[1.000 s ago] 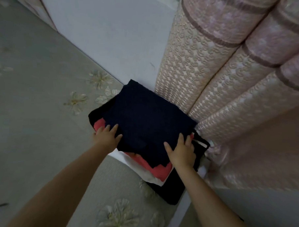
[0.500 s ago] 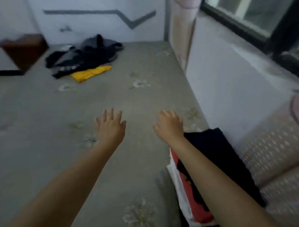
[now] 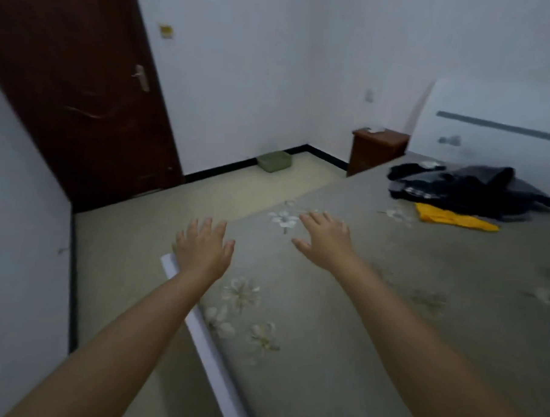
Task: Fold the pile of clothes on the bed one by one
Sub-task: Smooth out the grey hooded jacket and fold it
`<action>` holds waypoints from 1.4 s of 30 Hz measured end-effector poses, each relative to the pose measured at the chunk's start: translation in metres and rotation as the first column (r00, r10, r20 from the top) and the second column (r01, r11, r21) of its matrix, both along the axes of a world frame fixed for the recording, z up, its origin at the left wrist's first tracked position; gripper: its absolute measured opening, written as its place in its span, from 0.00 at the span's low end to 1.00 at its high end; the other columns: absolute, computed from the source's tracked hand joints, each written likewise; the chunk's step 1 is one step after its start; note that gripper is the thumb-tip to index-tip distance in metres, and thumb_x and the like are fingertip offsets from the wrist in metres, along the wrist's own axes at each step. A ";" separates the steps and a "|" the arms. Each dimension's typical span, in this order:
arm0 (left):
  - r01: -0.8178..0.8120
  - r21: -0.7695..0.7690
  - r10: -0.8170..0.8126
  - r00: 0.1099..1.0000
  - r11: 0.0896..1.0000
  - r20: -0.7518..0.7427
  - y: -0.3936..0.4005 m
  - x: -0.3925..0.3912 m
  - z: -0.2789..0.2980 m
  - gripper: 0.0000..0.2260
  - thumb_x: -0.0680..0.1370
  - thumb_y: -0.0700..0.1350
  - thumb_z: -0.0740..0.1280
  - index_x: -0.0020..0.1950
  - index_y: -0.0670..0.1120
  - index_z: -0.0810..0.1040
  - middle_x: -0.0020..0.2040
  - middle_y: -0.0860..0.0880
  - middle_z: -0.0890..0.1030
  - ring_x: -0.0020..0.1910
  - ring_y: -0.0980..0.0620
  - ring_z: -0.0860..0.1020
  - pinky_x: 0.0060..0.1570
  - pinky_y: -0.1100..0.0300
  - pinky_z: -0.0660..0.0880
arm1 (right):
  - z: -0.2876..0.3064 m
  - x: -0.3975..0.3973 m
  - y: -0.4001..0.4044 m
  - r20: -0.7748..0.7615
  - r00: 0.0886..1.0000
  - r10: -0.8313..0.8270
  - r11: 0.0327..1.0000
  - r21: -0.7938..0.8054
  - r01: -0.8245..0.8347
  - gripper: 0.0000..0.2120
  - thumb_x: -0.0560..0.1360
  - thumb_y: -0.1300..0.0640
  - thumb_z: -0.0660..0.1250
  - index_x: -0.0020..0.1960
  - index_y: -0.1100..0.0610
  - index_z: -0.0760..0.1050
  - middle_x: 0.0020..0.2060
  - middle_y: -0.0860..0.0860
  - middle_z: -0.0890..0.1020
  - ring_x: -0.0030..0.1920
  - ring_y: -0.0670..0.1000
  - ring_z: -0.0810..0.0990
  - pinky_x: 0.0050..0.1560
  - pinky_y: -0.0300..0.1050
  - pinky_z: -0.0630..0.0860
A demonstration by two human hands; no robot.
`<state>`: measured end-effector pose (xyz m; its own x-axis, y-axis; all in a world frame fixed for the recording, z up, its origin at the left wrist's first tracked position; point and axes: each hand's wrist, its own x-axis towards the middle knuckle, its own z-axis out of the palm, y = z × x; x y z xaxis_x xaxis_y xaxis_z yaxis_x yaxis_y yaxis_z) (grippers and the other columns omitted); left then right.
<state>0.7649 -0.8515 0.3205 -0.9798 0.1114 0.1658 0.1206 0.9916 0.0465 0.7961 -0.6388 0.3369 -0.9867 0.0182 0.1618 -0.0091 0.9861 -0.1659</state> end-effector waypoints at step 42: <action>-0.247 0.031 0.248 0.966 0.969 -0.075 -0.479 -0.704 0.035 0.23 0.80 0.55 0.52 0.74 0.52 0.55 0.75 0.48 0.57 0.74 0.44 0.51 0.71 0.49 0.50 | 0.010 -0.778 -0.476 -0.058 0.962 0.268 0.963 0.047 -0.266 0.25 0.78 0.46 0.56 0.72 0.52 0.58 0.72 0.51 0.61 0.73 0.54 0.53 0.71 0.59 0.50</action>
<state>0.0607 -1.3306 0.3555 -0.9603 -0.1373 0.2427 -0.1243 0.9899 0.0681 0.0178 -1.1146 0.3464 -0.9425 -0.2519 0.2196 -0.2822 0.9519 -0.1191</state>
